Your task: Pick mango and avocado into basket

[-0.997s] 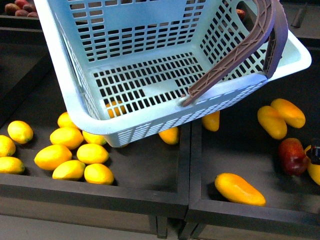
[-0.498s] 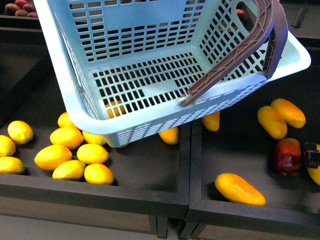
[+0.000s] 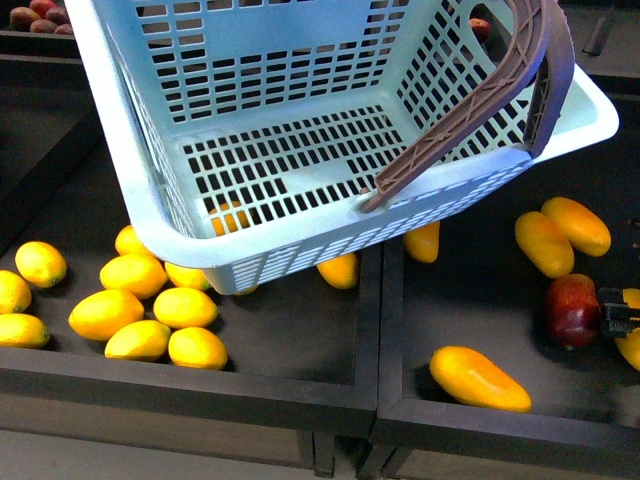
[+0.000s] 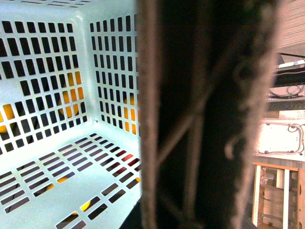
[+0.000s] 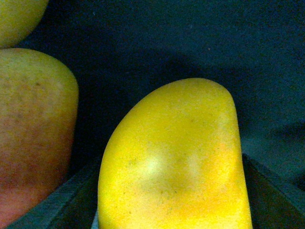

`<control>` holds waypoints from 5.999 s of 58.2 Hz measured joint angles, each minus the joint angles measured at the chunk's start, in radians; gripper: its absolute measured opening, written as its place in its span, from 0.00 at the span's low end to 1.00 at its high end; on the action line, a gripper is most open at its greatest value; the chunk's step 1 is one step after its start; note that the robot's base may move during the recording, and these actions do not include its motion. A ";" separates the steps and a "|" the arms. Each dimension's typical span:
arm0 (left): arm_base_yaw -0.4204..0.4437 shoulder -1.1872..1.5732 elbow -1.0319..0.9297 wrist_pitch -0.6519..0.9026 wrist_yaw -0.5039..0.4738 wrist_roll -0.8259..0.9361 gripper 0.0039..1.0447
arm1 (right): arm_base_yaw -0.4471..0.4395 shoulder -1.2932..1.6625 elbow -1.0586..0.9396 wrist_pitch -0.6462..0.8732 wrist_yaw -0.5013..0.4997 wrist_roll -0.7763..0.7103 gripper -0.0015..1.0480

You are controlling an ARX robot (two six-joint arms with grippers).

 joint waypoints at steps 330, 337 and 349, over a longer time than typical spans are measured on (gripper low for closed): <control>0.000 0.009 0.000 -0.001 -0.002 0.004 0.05 | 0.394 -2.795 -1.443 -0.307 0.151 0.261 0.36; 0.000 0.009 0.000 -0.001 -0.002 0.004 0.05 | 0.394 -2.795 -1.443 -0.307 0.151 0.261 0.61; 0.000 0.009 0.000 -0.001 -0.003 0.004 0.05 | 0.394 -2.795 -1.443 -0.307 0.151 0.261 0.94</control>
